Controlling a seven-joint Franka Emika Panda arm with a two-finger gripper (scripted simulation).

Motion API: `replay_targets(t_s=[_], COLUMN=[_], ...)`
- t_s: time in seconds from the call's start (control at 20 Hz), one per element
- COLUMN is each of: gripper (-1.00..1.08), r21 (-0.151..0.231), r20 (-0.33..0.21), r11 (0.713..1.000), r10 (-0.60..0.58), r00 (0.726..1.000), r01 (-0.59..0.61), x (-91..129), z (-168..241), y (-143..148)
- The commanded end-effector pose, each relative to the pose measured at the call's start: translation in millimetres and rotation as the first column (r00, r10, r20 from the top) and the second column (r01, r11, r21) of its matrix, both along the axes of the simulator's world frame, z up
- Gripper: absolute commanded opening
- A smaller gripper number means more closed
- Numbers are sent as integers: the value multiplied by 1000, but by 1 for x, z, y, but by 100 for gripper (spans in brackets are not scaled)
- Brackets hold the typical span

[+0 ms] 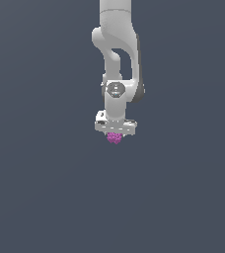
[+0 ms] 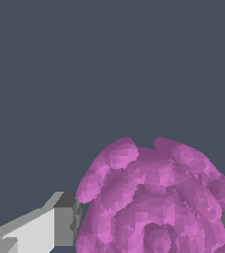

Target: Pick up the object and move it to a goal position.

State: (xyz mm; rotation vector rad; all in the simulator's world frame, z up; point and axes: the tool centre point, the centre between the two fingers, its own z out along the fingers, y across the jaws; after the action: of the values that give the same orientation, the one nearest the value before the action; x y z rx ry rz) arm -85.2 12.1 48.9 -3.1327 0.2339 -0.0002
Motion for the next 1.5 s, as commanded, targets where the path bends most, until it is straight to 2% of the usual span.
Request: replay_targets(t_s=[0.0,0.45,1.45], gripper=[-100,-100,-100], r21=[0,0,-1], r20=[1,1,0], r11=[1000,1000,1000], r10=[1,0,0], r00=[1000,1000,1000], r01=[-1,0,0], x=[1,9,40], z=[8,64,259], y=[3,26,106])
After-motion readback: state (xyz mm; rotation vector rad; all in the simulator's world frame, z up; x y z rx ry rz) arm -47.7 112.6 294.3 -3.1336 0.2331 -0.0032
